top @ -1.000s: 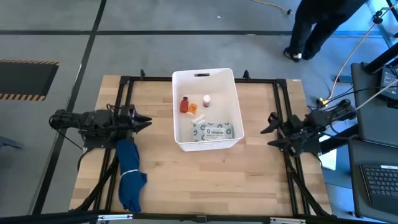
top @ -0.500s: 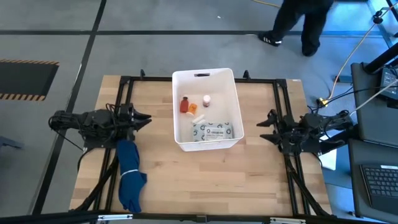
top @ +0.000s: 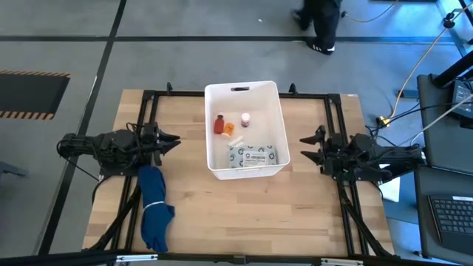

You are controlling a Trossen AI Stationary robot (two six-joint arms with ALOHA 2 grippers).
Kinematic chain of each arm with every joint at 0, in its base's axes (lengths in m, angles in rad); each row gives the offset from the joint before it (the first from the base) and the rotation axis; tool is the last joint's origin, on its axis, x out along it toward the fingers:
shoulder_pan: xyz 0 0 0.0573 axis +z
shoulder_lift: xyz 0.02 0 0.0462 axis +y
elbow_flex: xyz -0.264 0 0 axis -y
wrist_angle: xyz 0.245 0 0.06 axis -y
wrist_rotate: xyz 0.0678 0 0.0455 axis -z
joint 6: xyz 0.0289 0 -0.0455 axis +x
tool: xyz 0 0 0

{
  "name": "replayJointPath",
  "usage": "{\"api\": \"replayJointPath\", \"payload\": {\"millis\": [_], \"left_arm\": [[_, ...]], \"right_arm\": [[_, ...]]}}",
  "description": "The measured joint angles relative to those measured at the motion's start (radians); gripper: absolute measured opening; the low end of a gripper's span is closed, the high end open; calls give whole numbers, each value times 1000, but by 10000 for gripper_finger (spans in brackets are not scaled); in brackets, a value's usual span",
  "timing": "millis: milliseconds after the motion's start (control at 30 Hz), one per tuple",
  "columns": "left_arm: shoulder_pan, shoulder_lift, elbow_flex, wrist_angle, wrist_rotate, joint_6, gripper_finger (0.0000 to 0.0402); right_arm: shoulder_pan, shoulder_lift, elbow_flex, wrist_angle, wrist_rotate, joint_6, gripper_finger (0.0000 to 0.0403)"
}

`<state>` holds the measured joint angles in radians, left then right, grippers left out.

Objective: Pick & place medical supplies in basket/bin
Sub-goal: Return to Home Position

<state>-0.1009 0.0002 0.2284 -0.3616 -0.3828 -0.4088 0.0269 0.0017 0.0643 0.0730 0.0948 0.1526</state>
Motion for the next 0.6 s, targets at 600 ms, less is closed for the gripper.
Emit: {"api": "replayJointPath", "payload": {"millis": [600], "left_arm": [[0, 0, -124, 107, -43, -24, 101]], "right_arm": [[-1, 0, -58, 53, -2, -132, 241]]}}
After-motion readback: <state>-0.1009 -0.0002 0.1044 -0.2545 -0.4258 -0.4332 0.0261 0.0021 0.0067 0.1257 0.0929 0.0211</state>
